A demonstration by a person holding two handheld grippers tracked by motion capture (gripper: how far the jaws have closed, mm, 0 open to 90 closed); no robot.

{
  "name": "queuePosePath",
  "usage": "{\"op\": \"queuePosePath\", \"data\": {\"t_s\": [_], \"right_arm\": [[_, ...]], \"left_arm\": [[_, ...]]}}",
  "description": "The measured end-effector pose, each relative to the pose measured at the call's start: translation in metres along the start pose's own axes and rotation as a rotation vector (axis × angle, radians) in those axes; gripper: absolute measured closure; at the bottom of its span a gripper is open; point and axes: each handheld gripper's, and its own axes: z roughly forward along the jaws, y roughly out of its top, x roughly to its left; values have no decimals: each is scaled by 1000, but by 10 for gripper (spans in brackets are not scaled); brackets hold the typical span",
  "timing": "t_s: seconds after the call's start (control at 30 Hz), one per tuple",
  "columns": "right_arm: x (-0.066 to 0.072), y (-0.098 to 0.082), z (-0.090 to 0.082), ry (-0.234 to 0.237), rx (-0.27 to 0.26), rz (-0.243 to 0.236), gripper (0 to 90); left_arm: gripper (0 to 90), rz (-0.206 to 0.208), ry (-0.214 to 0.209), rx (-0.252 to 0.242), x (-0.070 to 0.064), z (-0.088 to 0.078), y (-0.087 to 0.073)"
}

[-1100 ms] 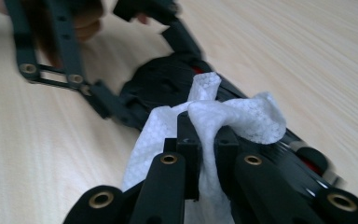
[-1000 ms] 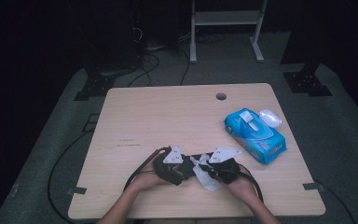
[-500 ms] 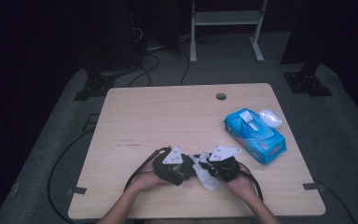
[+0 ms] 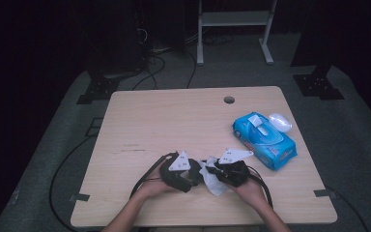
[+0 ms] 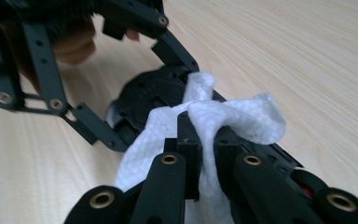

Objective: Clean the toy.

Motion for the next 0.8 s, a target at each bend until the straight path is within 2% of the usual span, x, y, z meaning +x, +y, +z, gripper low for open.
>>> {"op": "queuePosePath", "data": {"t_s": [0.07,0.1,0.17,0.23,0.33,0.4,0.43,0.5,0.53,0.57,0.6,0.63,0.8], "right_arm": [[7,3,4,51,-17,-4,851],[13,4,8,74,-21,-21,851],[22,8,15,83,-9,-64,850],[20,8,16,73,1,-67,851],[10,5,11,0,21,-67,851],[6,3,7,-7,25,-62,851],[7,2,6,5,22,-53,851],[12,4,9,77,1,-43,851],[17,5,11,100,-2,-57,850],[21,7,14,100,2,-76,850],[24,9,16,98,6,-96,849],[24,9,18,89,10,-97,849],[6,5,11,-31,5,-29,851]], "left_arm": [[239,6,-1,-1,-1,1,1],[239,14,1,6,-2,2,1],[239,37,8,30,-4,1,0],[239,19,5,23,-4,2,-2],[239,20,4,27,-3,3,-2],[239,26,0,25,-3,2,-1],[240,24,2,18,-4,2,-1],[239,28,1,17,-4,1,1],[239,34,4,21,-5,2,1],[239,38,5,25,-6,2,0],[239,45,5,33,-6,2,0],[239,45,6,33,-6,2,-1],[239,31,-9,24,-6,3,-1]]}}
